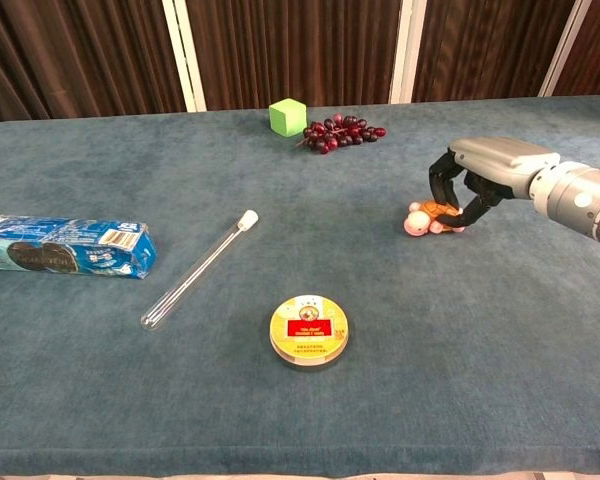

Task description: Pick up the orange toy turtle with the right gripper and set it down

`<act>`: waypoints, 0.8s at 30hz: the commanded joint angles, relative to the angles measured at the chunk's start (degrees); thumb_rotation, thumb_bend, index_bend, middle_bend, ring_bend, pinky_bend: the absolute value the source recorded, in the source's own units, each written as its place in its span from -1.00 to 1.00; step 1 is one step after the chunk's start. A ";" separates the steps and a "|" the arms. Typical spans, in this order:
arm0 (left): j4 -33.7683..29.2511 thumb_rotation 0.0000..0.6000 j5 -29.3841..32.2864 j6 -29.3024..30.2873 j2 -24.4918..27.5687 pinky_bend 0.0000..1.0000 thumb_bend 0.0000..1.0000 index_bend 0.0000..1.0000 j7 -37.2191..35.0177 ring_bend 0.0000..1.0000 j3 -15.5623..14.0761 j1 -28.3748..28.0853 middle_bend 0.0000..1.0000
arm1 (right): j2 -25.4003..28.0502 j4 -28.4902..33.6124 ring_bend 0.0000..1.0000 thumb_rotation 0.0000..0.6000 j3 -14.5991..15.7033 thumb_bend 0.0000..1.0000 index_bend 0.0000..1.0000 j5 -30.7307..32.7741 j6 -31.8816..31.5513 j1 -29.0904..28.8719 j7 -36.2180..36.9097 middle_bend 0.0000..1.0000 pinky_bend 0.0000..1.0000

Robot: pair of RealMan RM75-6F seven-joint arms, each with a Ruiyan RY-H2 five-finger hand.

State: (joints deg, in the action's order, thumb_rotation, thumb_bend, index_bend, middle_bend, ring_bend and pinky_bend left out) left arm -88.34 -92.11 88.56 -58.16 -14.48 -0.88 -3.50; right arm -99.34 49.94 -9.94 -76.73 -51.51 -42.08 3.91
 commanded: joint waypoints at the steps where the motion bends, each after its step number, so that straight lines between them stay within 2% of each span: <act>1: 0.00 1.00 0.00 -0.02 0.01 -0.31 0.02 -0.69 -0.01 -0.71 0.00 -0.01 -0.84 | 0.06 0.05 1.00 1.00 0.02 1.00 0.79 0.10 0.14 0.03 -0.11 0.46 0.86; 3: -0.04 1.00 0.01 -0.10 0.04 -0.31 0.01 -0.68 -0.04 -0.71 -0.02 -0.03 -0.84 | 0.23 0.34 1.00 1.00 0.04 1.00 0.77 0.08 0.18 0.11 0.30 0.46 0.86; 4: -0.04 1.00 0.05 -0.16 0.05 -0.31 0.01 -0.68 -0.02 -0.71 -0.03 -0.04 -0.84 | 0.89 1.14 1.00 1.00 0.24 1.00 0.69 0.18 0.96 0.20 0.95 0.44 0.86; 6: -0.03 1.00 0.04 -0.14 0.04 -0.30 0.01 -0.68 -0.03 -0.71 -0.05 -0.01 -0.84 | 2.36 2.83 1.00 1.00 0.43 0.92 0.36 0.33 1.81 0.32 1.06 0.31 0.86; 8: -0.03 1.00 -0.01 -0.08 0.05 -0.30 0.01 -0.68 0.00 -0.71 -0.06 0.02 -0.84 | 3.29 4.04 1.00 1.00 0.43 0.61 0.02 0.25 1.21 0.60 0.42 0.10 0.86; 10: -0.04 1.00 -0.04 -0.06 0.09 -0.31 0.01 -0.68 -0.05 -0.71 -0.10 0.05 -0.84 | 4.06 5.39 1.00 1.00 0.34 0.17 -0.25 0.47 0.69 1.02 -0.01 -0.08 0.85; 13: -0.01 1.00 -0.09 0.09 0.07 -0.31 0.01 -0.68 -0.11 -0.71 -0.11 0.13 -0.84 | 6.31 9.34 1.00 1.00 0.07 -0.19 -0.50 1.40 0.38 1.94 -0.42 -0.22 0.85; 19: -0.10 1.00 -0.23 0.02 0.09 -0.30 0.01 -0.68 0.12 -0.71 -0.19 0.12 -0.84 | 11.47 18.21 0.96 1.00 -0.29 -0.43 -0.74 2.67 -1.81 3.97 -3.16 -0.41 0.81; 24: -0.32 1.00 -0.47 -0.18 0.07 -0.30 0.01 -0.68 0.68 -0.71 -0.31 0.01 -0.84 | 12.06 19.74 0.87 1.00 -0.72 -0.77 -0.91 4.26 -1.42 3.80 -5.79 -0.65 0.76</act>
State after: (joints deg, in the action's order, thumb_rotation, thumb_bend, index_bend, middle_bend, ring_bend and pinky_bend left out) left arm -88.64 -92.55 88.38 -58.08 -13.83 -1.18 -3.48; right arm -87.35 69.47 -10.48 -72.96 -53.05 -38.33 -1.34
